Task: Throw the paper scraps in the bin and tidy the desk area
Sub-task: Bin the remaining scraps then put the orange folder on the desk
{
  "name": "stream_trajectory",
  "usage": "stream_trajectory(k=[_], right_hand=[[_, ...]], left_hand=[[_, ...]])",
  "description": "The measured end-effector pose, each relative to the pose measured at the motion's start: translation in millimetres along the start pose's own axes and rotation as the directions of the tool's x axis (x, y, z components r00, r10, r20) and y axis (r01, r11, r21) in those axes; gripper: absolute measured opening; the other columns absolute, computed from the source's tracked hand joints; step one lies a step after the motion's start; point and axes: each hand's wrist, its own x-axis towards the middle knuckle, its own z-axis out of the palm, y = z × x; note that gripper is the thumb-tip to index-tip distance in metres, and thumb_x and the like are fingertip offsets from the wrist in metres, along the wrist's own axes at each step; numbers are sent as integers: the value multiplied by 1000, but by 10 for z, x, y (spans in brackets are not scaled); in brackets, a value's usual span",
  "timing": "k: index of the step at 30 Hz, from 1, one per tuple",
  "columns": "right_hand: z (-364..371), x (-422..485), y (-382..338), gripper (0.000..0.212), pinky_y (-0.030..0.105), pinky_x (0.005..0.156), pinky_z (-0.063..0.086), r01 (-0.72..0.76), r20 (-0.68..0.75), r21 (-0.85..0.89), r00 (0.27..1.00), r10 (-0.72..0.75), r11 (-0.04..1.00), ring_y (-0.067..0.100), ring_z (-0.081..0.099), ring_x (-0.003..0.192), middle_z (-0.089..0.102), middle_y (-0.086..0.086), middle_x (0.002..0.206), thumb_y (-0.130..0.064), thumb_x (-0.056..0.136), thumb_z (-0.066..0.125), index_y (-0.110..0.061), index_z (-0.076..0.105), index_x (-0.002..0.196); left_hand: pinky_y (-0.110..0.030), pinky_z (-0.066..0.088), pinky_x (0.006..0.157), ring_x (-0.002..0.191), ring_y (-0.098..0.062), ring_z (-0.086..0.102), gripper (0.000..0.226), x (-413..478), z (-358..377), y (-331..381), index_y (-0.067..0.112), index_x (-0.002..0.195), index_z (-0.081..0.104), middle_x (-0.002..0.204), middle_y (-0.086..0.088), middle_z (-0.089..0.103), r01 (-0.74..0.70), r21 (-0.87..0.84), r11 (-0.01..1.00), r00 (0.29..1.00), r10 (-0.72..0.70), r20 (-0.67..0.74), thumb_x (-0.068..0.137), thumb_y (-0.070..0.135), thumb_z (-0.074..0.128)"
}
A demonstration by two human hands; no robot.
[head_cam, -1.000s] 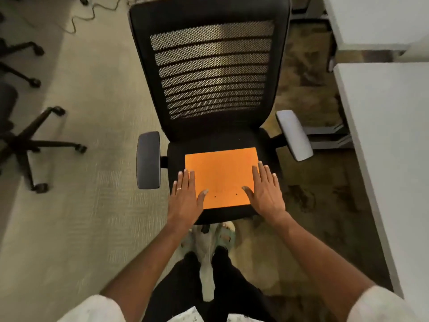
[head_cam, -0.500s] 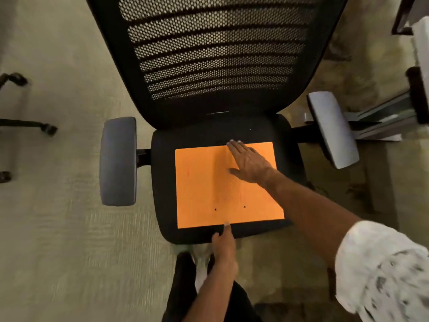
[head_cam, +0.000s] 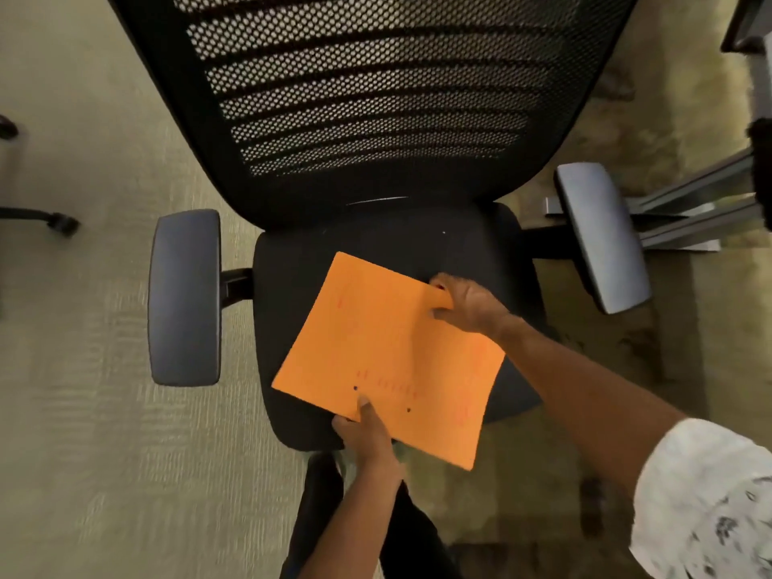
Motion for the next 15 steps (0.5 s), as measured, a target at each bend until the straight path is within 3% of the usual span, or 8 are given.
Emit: stream_trajectory(k=[3,7,10,12,15], right_hand=[[34,-278,230,48,46,94,54,-62,19,317,998,59,946,26,60,115,61,3,124,-39,86,77,-25,53,125],[-14,-960,318,41,36,81,53,-84,10,700,994,108,709,20,68,100,69,3,106,-43,80,84,-19,60,103],[-122,-1555,234,41,30,76,56,-47,-19,804,994,104,593,12,72,93,72,-4,99,-40,80,84,-14,62,103],[-165,-1954,174,33,23,72,56,-13,-42,875,994,101,484,5,72,91,74,-11,99,-28,85,82,-11,64,106],[-105,-2497,143,36,34,82,60,37,-89,943,986,144,331,18,72,104,72,1,116,-27,86,82,-15,60,112]], left_hand=[[-47,53,93,111,-25,65,33,-174,-169,277,29,135,58,128,-1,67,-121,-51,991,981,127,146,103,34,56],[-46,56,88,104,-20,70,19,-408,-378,706,41,116,68,116,3,74,-310,63,949,914,280,293,98,39,61],[-42,57,82,98,-17,72,14,-634,-457,1051,40,110,67,106,8,76,-343,102,934,875,278,395,99,36,60],[-50,56,90,101,-24,71,21,-809,-486,1257,35,116,67,108,4,76,-323,133,937,851,225,475,96,38,61],[-58,54,95,107,-30,71,39,-1089,-492,1488,31,125,65,116,-2,76,-348,236,908,799,156,580,88,45,66]])
